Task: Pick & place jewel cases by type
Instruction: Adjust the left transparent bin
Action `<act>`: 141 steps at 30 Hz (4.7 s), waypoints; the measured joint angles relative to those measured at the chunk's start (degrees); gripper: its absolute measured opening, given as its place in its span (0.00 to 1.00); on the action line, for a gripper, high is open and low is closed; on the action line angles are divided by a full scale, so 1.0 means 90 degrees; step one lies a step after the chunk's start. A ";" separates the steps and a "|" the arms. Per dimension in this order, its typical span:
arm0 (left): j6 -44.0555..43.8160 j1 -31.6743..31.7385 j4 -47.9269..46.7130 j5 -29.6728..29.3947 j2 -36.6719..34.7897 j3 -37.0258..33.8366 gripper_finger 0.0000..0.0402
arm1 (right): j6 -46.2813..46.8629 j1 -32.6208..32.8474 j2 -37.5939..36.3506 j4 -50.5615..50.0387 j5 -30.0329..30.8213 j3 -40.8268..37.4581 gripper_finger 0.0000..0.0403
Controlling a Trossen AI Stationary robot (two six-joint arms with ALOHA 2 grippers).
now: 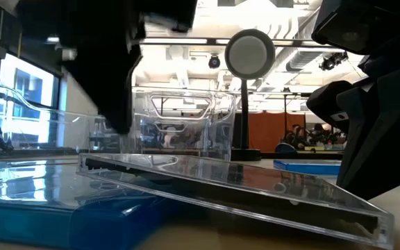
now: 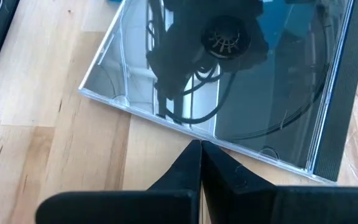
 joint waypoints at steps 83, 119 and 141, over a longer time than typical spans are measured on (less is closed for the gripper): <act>0.1057 -0.0921 -0.1672 0.1179 -0.5187 -0.3633 0.35 | 0.0334 0.0129 0.0012 0.0090 0.0176 -0.0017 0.00; 0.2630 0.1382 0.0640 0.1142 -0.5184 -0.5836 0.05 | 0.0278 0.0092 0.0012 0.0087 0.0202 -0.0017 0.00; 0.4611 0.3647 0.2165 0.1935 -0.5176 -0.5720 0.00 | 0.0367 0.0087 0.0012 0.0085 0.0208 -0.0017 0.00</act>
